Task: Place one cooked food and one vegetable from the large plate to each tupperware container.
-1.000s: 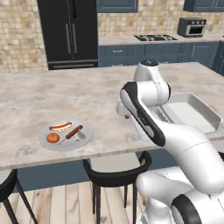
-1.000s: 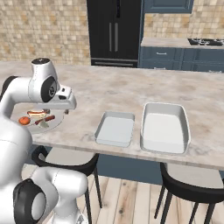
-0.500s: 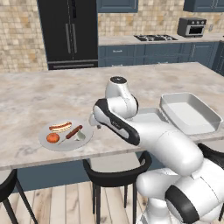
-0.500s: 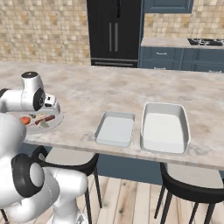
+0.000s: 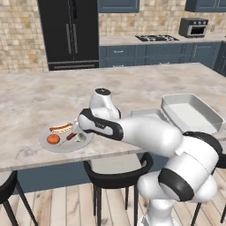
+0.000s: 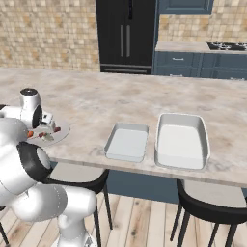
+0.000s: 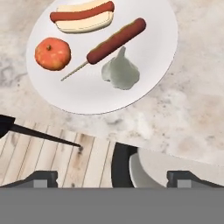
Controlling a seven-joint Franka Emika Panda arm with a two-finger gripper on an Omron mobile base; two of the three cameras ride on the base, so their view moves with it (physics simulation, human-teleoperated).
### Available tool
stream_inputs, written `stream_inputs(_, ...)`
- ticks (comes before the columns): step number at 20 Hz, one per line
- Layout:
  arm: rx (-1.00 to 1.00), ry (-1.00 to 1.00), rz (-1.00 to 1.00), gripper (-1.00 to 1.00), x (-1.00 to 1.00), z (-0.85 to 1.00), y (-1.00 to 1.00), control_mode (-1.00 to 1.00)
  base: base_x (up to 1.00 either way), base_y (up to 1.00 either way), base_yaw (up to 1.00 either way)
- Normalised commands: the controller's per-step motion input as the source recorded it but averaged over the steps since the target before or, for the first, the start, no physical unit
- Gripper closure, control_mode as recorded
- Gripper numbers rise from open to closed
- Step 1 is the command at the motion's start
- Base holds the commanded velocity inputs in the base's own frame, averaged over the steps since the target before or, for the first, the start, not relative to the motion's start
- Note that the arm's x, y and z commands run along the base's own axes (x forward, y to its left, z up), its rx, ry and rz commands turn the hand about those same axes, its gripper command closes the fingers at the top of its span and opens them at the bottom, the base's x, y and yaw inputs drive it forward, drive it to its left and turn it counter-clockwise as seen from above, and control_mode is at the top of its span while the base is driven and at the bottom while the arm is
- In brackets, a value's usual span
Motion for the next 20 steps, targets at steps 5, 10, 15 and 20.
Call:
stream_inputs(5, -0.04, 0.00, 0.00, -1.00, 0.35, -0.25, 0.03, -1.00, 0.00, 0.00, 0.00)
stream_inputs(10, -0.03, 0.00, 0.00, -1.00, 0.48, -0.34, 0.18, -1.00, 0.00, 0.00, 0.00)
stream_inputs(15, -0.01, -0.01, 0.00, -1.00, 0.49, -0.27, 0.21, -1.00, 0.00, 0.00, 0.00)
stream_inputs(20, 0.00, -0.03, 0.00, -1.00, 0.36, -0.36, 0.09, -1.00, 0.00, 0.00, 0.00)
